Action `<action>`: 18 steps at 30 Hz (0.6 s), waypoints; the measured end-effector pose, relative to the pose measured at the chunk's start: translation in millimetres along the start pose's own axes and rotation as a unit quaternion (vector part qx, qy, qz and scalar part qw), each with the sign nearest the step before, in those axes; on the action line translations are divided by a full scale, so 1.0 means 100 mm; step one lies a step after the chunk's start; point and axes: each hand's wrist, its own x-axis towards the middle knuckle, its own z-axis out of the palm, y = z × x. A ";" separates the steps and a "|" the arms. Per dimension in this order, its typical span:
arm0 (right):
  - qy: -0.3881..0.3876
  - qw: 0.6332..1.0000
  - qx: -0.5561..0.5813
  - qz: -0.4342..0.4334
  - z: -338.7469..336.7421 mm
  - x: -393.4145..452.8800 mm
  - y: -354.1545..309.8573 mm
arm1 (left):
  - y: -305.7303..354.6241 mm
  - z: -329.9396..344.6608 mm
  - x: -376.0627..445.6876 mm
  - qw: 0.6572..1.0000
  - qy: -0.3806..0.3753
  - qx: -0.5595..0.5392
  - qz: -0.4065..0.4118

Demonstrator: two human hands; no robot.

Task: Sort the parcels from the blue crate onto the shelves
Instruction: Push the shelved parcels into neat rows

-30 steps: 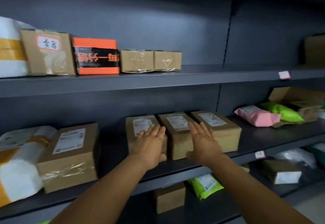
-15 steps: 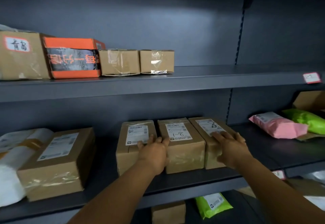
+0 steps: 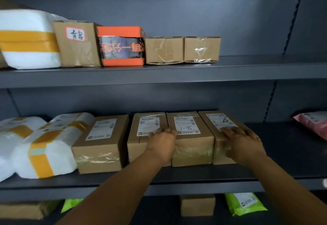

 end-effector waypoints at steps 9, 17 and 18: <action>0.001 1.000 0.014 0.007 -0.03 -0.16 -0.21 | -0.18 0.00 -0.10 1.000 0.011 0.004 0.009; 0.000 1.000 0.001 0.010 -0.02 -0.24 -0.37 | -0.32 0.01 -0.15 1.000 0.027 -0.006 0.014; -0.001 1.000 0.001 0.010 -0.02 -0.24 -0.38 | -0.33 0.00 -0.15 1.000 0.026 -0.008 0.013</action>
